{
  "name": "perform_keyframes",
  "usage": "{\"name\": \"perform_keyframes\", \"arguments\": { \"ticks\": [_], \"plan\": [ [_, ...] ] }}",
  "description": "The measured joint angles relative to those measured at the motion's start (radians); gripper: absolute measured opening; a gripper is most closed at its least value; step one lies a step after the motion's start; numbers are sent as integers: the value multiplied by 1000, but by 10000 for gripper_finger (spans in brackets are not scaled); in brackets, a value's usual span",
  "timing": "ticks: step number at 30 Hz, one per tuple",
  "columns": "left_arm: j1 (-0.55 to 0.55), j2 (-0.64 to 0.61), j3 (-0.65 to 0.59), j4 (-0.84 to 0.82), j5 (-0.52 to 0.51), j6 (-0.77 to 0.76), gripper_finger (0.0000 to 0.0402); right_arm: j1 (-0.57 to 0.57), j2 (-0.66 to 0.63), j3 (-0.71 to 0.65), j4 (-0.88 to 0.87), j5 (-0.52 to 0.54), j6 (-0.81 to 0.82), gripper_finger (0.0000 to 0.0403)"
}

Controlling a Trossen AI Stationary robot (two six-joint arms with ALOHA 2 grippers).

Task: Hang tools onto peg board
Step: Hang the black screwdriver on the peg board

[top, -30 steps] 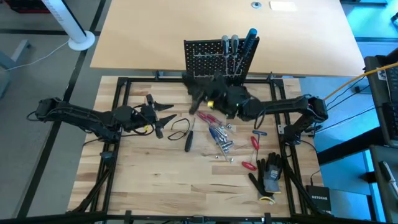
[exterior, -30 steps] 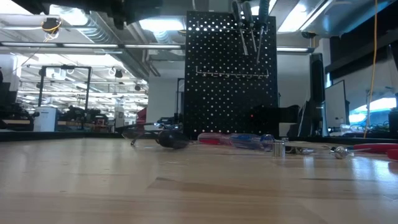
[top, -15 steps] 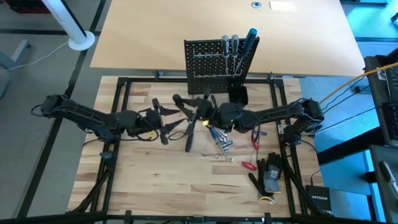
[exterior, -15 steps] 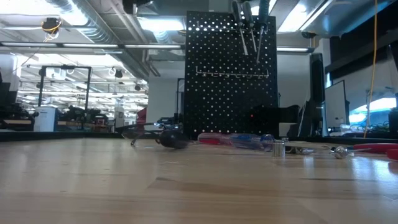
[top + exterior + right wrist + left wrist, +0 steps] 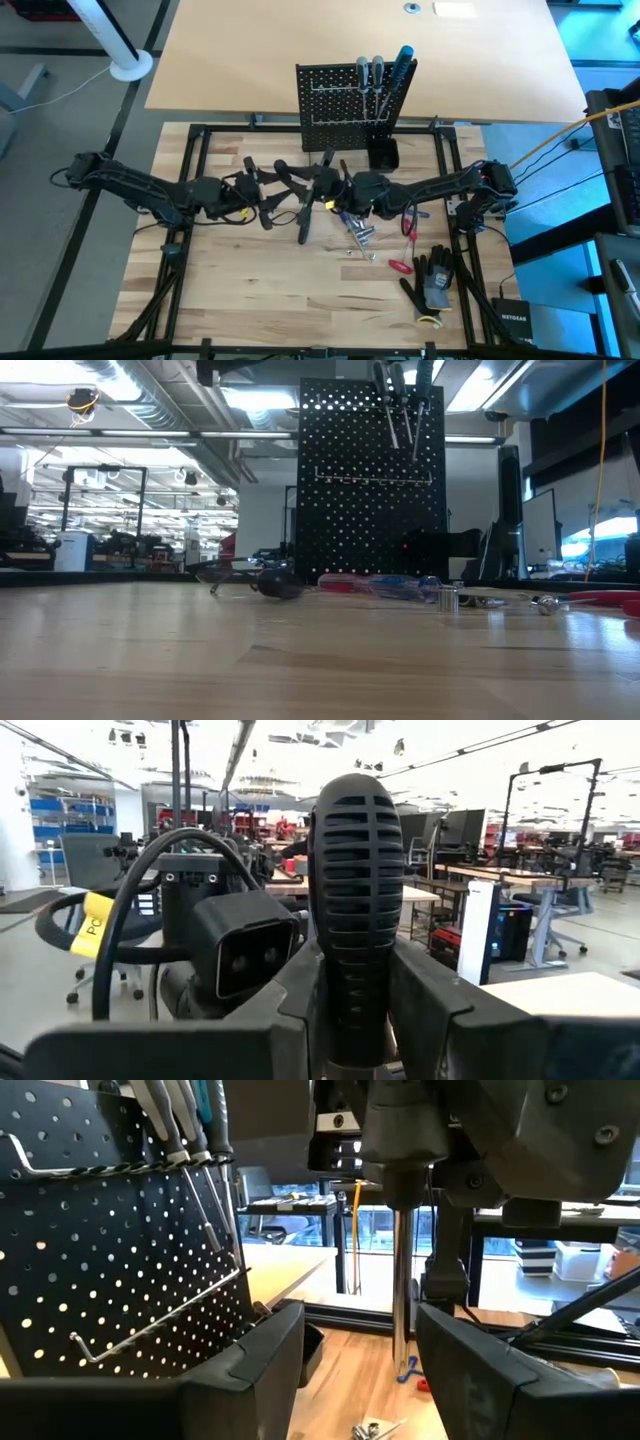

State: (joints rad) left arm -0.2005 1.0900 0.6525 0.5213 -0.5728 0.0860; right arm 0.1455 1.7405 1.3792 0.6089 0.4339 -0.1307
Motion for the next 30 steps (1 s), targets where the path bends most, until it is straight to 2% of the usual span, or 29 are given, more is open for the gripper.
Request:
{"name": "perform_keyframes", "arguments": {
  "ticks": [5,13,22,27,30],
  "plan": [
    [0,0,0,-1,4,9,134,-1,0,0,3,0,1,87],
    [-1,0,0,-2,39,43,15,-2,0,0,4,0,2,87],
    [-3,-2,0,-8,38,56,5,-2,0,0,-1,0,3,102],
    [-8,-14,0,-27,37,65,3,14,-23,0,-66,10,-1,140],
    [-10,-28,0,-41,38,76,3,32,-67,0,-169,11,-3,172]
  ]
}}
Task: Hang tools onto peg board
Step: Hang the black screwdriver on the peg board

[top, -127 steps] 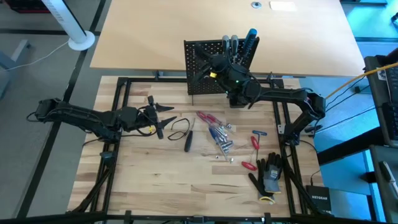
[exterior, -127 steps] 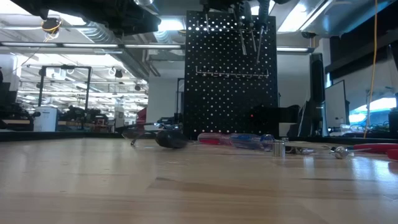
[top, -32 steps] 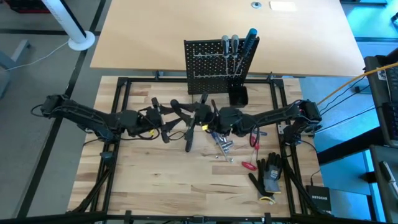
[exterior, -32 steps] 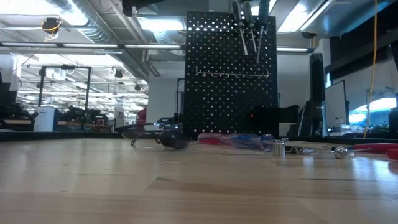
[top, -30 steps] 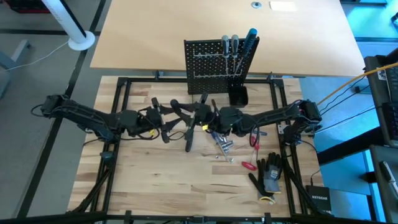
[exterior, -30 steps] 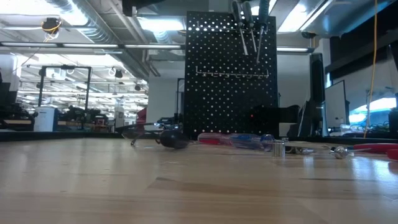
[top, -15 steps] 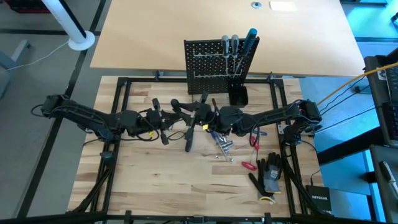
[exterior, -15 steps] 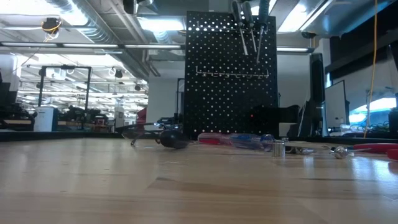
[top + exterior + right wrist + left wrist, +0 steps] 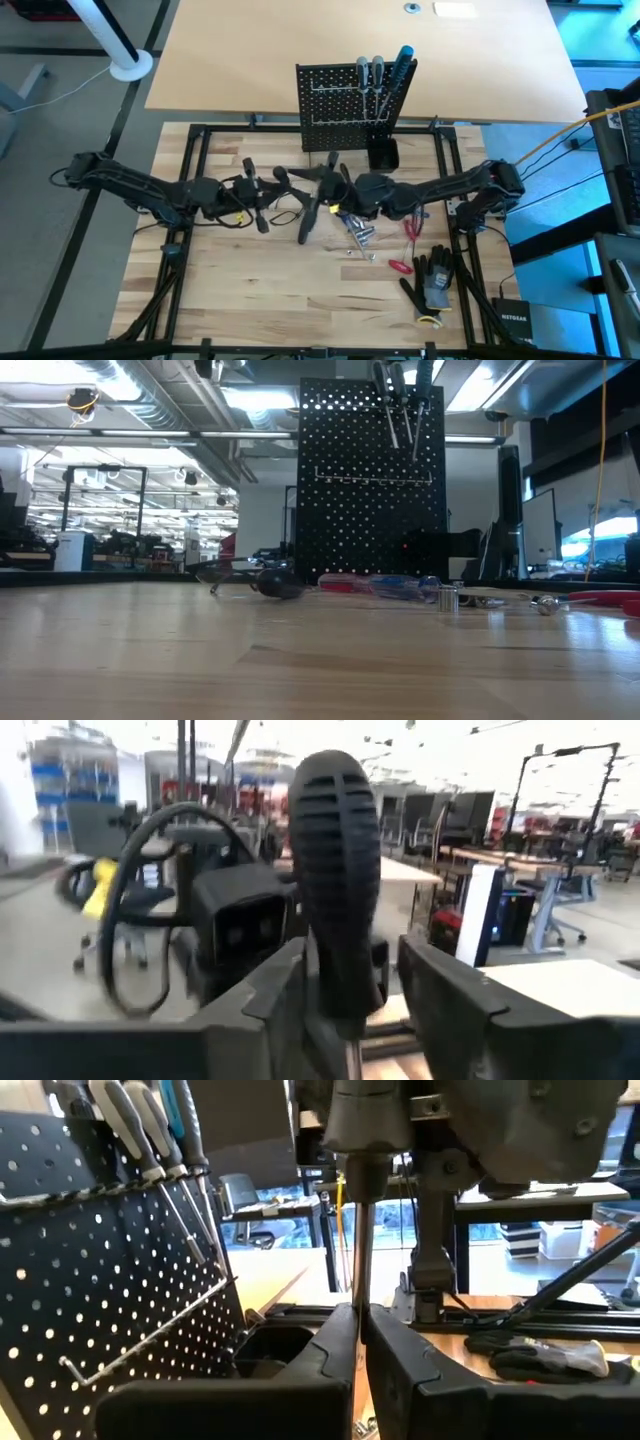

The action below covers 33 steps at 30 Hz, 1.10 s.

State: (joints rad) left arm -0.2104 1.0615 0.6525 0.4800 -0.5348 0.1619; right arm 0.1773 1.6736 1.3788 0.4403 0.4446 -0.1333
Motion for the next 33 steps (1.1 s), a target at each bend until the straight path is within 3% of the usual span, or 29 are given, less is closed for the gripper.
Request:
{"name": "perform_keyframes", "arguments": {
  "ticks": [4,9,18,33],
  "plan": [
    [3,-11,0,-47,-1,4,2,27,-71,0,-138,7,-1,208],
    [13,9,0,-53,41,12,1,33,-103,0,-163,12,-2,230],
    [31,31,0,-47,85,7,0,19,-101,0,-158,-80,7,234],
    [-1,-18,0,-43,119,6,0,20,-93,-22,-366,-36,63,234]
  ]
}}
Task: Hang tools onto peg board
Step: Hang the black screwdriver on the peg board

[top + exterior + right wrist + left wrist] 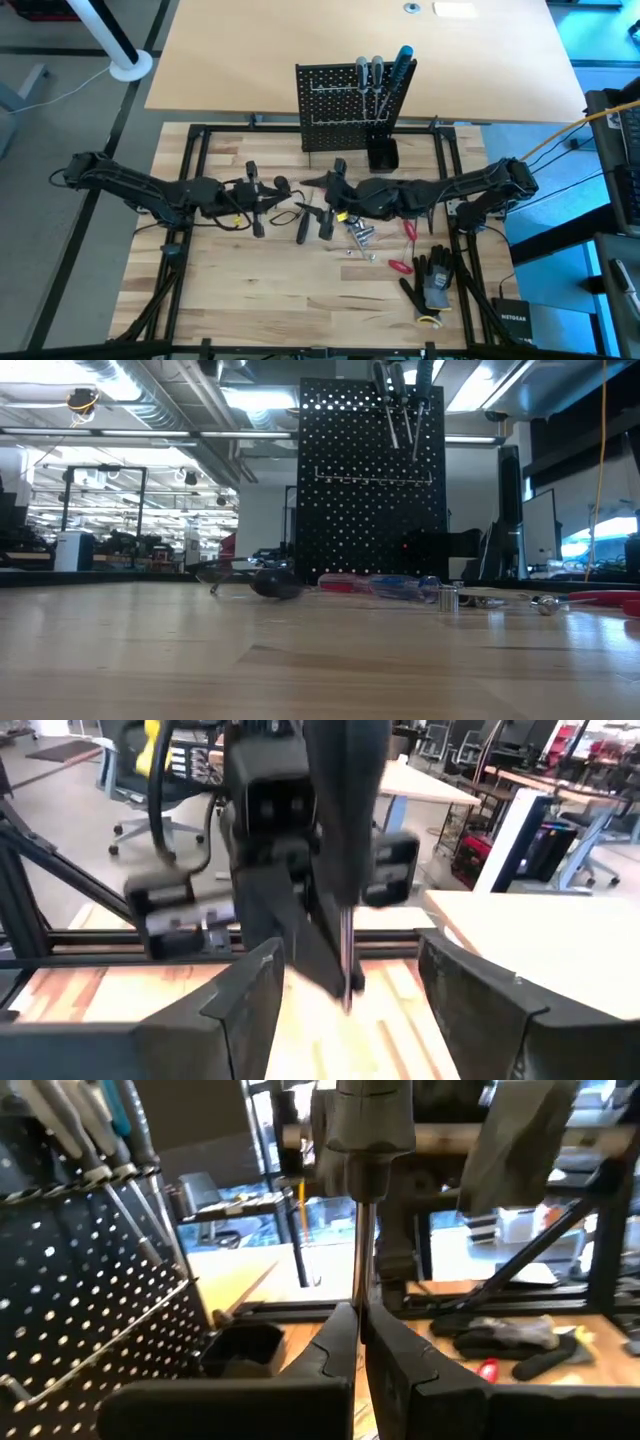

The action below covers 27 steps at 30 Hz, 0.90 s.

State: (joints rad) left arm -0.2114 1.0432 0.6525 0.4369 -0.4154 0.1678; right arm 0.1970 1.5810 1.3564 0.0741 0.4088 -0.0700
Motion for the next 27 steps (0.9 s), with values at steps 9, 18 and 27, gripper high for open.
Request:
{"name": "perform_keyframes", "arguments": {
  "ticks": [9,18,27],
  "plan": [
    [2,-5,0,1,53,-7,0,-11,6,-158,332,-80,-15,234],
    [23,-5,0,0,146,-19,0,-48,74,-159,436,-175,-5,202],
    [36,-5,0,-14,144,-37,0,-48,75,-159,456,-184,-14,124]
  ]
}}
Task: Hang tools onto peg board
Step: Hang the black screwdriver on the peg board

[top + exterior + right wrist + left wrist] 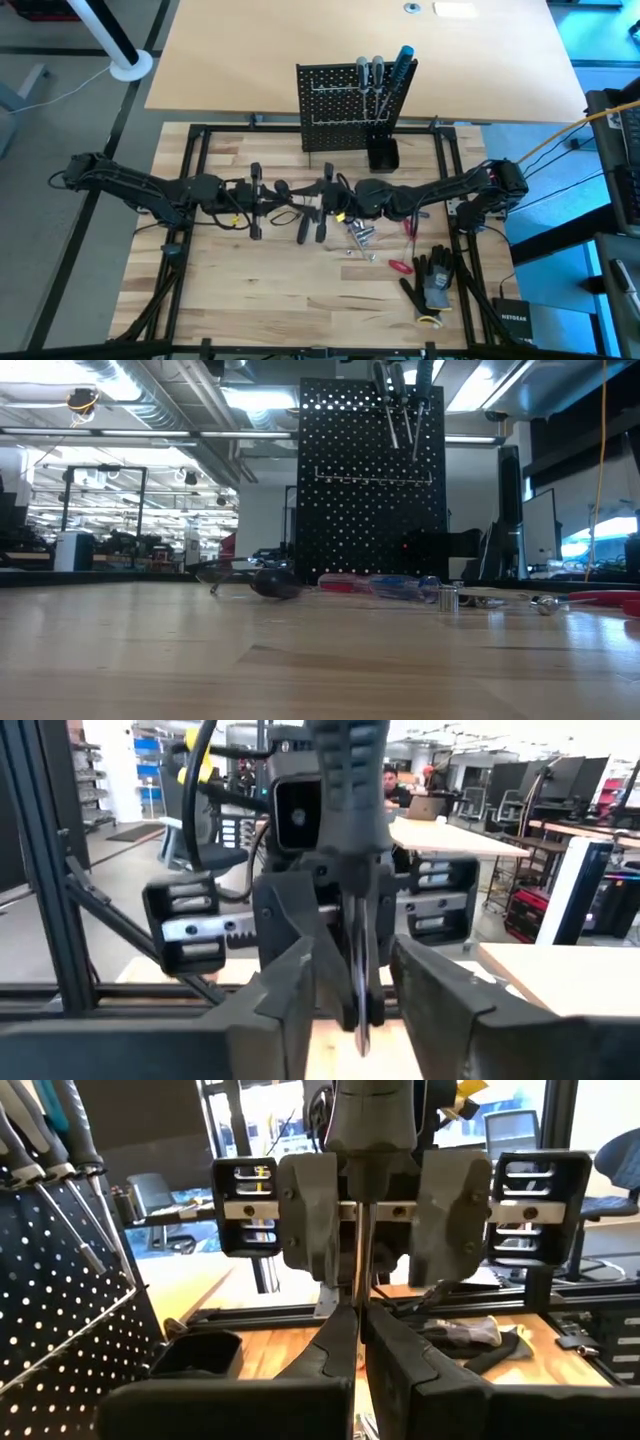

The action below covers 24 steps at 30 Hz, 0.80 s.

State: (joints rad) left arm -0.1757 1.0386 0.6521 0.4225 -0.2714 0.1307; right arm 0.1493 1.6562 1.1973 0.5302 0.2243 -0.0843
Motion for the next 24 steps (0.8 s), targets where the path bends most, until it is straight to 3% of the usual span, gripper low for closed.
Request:
{"name": "perform_keyframes", "arguments": {
  "ticks": [24],
  "plan": [
    [0,0,0,-10,-4,5,0,-13,22,1,3,29,-8,15]
  ]
}}
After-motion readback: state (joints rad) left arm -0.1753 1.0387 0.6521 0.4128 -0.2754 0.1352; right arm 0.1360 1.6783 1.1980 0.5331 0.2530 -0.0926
